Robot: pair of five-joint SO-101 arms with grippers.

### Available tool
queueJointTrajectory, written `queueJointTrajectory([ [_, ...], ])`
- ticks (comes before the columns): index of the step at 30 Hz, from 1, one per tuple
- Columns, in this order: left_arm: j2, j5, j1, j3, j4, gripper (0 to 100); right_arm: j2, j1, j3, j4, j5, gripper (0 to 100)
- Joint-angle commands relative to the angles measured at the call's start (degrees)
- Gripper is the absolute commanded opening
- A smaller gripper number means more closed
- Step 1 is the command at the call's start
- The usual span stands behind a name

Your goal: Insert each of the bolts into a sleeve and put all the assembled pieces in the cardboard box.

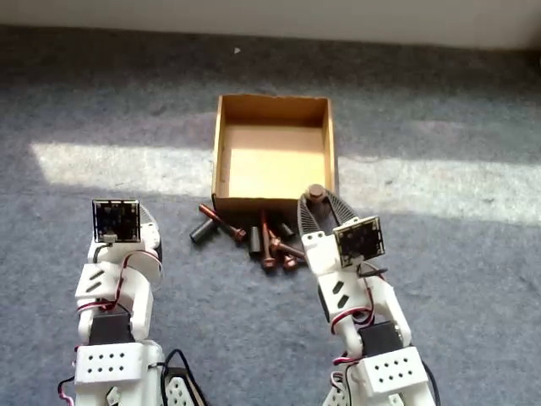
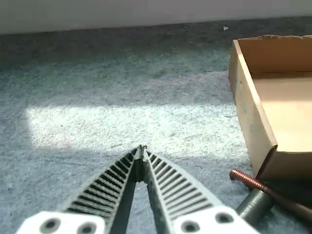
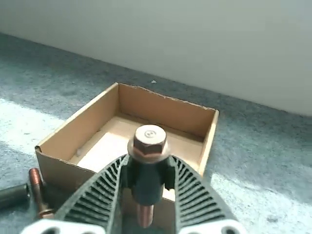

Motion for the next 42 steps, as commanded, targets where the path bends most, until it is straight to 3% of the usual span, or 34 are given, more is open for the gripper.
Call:
queueJointTrajectory([
  [1,-0.84,-0.79,-1.36,1.89,3.16,1,-0.66,6.2,2.95,1.45,0.62,0.5],
  [8,-0.84,-0.97,-1.27,1.89,3.43,1,-0.48,7.78,-12.7,18.33,1.14,0.5],
  [11,-0.84,-0.97,-1.27,1.89,3.43,1,1.89,7.69,-20.26,20.97,2.02,0.5],
  [22,-0.4,-0.97,-1.27,1.89,3.43,1,40.84,4.62,-48.92,20.7,1.67,0.5],
  [25,-0.4,-0.97,-1.27,1.89,3.43,1,49.71,2.15,-53.76,18.68,1.67,0.5],
  [32,-0.31,-0.97,-1.27,1.89,3.43,1,67.74,1.45,-55.69,0.48,1.67,0.5],
  [42,-0.31,-0.97,-1.19,1.89,3.43,1,85.14,1.36,-56.31,-1.36,1.67,0.9],
])
